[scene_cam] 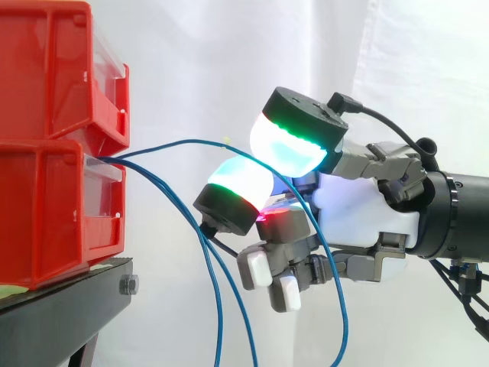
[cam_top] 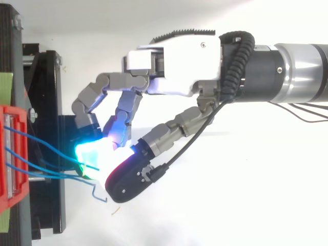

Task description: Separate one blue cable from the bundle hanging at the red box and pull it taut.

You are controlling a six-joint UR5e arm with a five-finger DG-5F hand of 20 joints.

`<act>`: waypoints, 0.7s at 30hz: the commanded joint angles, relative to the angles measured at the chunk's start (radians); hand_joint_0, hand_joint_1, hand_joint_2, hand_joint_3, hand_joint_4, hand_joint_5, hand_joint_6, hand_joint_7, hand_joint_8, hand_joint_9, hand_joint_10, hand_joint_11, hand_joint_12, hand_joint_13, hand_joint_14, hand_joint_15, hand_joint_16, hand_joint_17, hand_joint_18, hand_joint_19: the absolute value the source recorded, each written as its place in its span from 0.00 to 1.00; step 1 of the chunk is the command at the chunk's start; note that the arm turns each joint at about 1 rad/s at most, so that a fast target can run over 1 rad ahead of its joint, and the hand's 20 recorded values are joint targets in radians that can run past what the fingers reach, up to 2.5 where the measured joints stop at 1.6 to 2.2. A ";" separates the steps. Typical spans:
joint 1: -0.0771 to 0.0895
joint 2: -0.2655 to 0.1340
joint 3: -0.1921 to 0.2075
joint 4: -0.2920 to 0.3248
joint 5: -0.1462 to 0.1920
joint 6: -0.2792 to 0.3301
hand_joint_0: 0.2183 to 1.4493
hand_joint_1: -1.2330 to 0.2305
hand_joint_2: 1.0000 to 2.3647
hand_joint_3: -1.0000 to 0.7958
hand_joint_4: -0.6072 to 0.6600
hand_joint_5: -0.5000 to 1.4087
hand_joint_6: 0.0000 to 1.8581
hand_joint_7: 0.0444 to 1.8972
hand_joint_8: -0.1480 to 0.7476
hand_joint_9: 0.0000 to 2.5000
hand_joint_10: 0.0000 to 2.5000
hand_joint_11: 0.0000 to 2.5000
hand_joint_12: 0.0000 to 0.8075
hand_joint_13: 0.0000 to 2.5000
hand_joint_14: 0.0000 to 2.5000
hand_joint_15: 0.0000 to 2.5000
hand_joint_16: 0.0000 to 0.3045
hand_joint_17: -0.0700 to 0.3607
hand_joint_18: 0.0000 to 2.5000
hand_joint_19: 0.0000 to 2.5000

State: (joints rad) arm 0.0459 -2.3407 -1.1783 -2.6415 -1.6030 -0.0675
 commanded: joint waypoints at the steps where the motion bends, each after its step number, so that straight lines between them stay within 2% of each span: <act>1: 0.000 0.000 -0.001 0.000 0.000 0.000 0.32 0.29 0.01 0.47 0.53 0.20 0.47 0.60 0.62 0.49 0.01 0.38 0.47 0.40 0.01 0.21 0.16 0.42 0.42 0.24; 4: 0.002 0.000 0.000 0.000 0.002 0.000 0.32 0.30 0.01 0.43 0.56 0.19 0.47 0.59 0.60 0.48 0.01 0.38 0.46 0.40 0.01 0.22 0.15 0.41 0.41 0.25; 11: 0.002 0.000 0.000 0.005 0.008 0.008 0.32 0.30 0.01 0.40 0.57 0.19 0.46 0.59 0.59 0.49 0.01 0.39 0.45 0.40 0.01 0.22 0.15 0.40 0.40 0.25; 14: 0.000 0.000 -0.001 0.003 0.025 0.060 0.32 0.30 0.01 0.40 0.58 0.19 0.46 0.59 0.60 0.49 0.01 0.40 0.45 0.40 0.01 0.22 0.15 0.40 0.40 0.25; 19: 0.000 0.000 -0.001 0.003 0.061 0.183 0.33 0.31 0.01 0.39 0.57 0.19 0.46 0.58 0.59 0.48 0.01 0.39 0.45 0.40 0.01 0.22 0.15 0.40 0.40 0.25; 21: 0.000 0.000 -0.001 0.000 0.066 0.216 0.33 0.31 0.01 0.39 0.58 0.19 0.46 0.58 0.59 0.48 0.01 0.39 0.45 0.40 0.01 0.22 0.15 0.40 0.40 0.25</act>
State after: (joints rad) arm 0.0462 -2.3407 -1.1790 -2.6386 -1.5499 0.0822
